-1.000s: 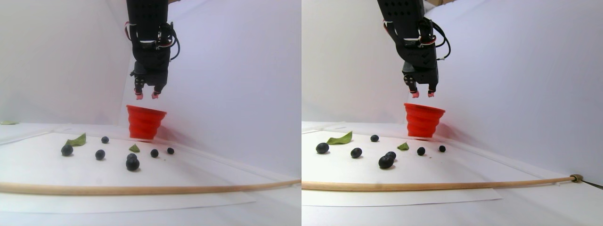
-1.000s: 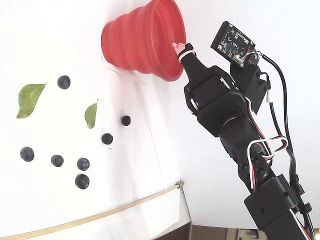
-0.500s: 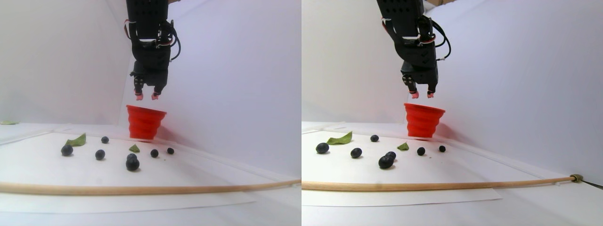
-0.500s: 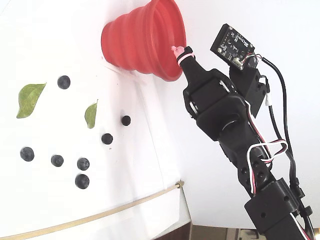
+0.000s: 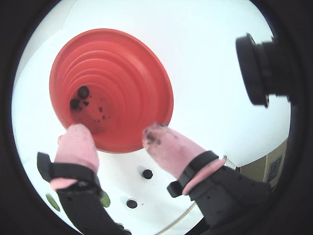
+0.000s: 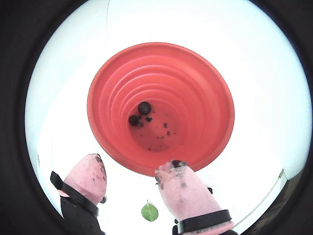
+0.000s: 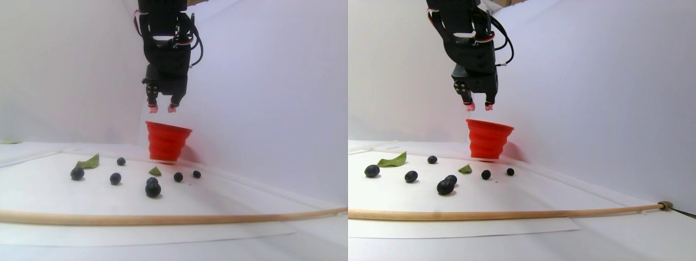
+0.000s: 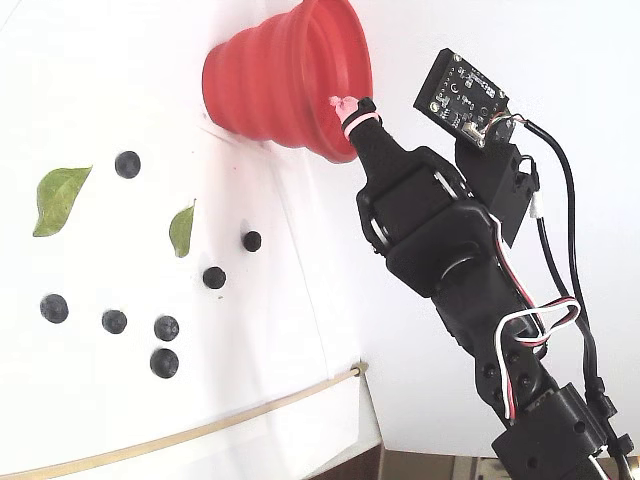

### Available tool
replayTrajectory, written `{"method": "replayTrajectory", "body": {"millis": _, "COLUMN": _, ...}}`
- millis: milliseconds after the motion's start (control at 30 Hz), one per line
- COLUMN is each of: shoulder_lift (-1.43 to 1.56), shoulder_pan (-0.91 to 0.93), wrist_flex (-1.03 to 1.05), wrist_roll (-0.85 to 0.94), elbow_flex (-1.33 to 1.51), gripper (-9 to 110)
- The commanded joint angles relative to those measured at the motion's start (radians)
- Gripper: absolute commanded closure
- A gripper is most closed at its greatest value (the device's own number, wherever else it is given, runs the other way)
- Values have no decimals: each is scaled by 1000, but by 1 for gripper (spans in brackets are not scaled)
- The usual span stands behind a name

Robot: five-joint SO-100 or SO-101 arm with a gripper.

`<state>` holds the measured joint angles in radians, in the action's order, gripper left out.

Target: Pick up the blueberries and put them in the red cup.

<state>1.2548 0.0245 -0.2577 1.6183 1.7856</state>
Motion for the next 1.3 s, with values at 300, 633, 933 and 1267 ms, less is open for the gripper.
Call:
{"method": "replayTrajectory", "body": {"millis": 300, "shoulder_lift": 207, "shoulder_pan": -34, "wrist_flex": -44, "wrist_roll": -35, "elbow_flex": 92, "gripper": 82}}
{"method": "replayTrajectory", "body": {"millis": 633, "shoulder_lift": 218, "shoulder_pan": -61, "wrist_flex": -44, "wrist_roll": -64, "elbow_flex": 153, "gripper": 82}}
{"method": "replayTrajectory", "body": {"millis": 933, "shoulder_lift": 193, "shoulder_pan": -81, "wrist_flex": -44, "wrist_roll": -78, "elbow_flex": 184, "gripper": 82}}
{"method": "replayTrajectory", "body": {"millis": 1267, "shoulder_lift": 169, "shoulder_pan": -100, "wrist_flex": -46, "wrist_roll": -94, "elbow_flex": 213, "gripper": 82}}
